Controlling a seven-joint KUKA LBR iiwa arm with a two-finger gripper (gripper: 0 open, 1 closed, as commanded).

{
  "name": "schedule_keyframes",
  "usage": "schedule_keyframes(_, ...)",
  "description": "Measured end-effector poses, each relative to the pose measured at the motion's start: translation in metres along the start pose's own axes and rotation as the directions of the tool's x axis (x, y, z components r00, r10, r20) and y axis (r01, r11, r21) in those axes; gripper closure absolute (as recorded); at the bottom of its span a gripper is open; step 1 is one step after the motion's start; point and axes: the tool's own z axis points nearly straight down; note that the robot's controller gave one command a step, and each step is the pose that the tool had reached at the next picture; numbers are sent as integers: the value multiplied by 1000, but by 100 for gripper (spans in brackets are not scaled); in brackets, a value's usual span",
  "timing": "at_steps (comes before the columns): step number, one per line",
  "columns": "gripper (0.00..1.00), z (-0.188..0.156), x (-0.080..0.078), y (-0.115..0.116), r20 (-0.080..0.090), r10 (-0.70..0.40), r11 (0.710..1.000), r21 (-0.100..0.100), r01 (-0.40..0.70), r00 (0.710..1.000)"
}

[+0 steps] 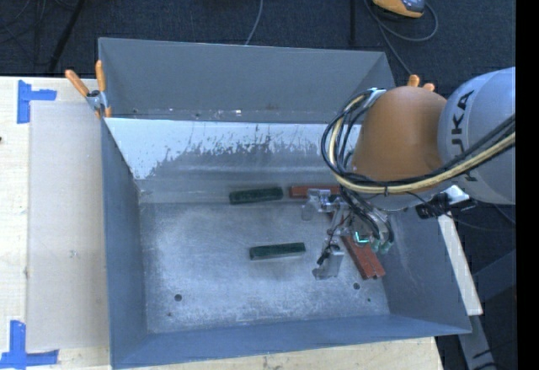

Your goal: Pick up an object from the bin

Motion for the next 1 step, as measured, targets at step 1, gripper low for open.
schedule_keyframes(1,0,96,-14,9,1,-102,995,0,102,995)
